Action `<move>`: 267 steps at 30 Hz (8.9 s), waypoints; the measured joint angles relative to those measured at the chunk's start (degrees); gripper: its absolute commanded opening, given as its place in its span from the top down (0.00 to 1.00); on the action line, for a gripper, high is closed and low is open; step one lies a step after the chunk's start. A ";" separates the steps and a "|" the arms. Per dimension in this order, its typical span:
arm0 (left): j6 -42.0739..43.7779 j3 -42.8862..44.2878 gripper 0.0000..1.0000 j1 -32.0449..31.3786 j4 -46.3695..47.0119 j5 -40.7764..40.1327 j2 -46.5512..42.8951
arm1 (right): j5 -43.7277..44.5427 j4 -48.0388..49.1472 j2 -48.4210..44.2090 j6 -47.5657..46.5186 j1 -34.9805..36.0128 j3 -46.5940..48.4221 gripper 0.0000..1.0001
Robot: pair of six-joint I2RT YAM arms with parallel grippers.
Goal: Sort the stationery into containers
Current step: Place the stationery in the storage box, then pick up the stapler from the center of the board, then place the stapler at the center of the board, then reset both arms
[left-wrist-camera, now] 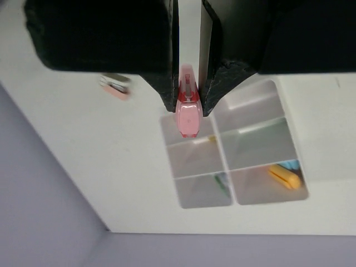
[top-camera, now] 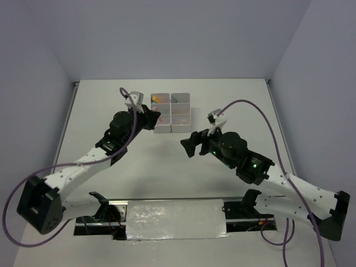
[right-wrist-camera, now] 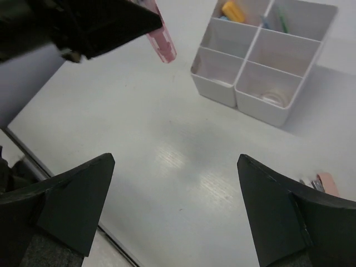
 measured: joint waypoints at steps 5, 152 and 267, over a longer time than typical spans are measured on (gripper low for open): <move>7.78 0.00 1.00 -0.02 14.43 -7.28 15.34 | 3.04 -10.56 -8.74 4.24 -2.49 1.79 0.00; -12.83 5.22 1.00 -16.06 -15.37 4.39 -1.38 | -7.43 0.57 4.11 -7.91 2.93 2.54 0.00; 31.56 6.75 0.01 12.96 11.52 30.58 23.89 | 0.11 -22.29 -21.42 -12.41 0.33 9.77 0.00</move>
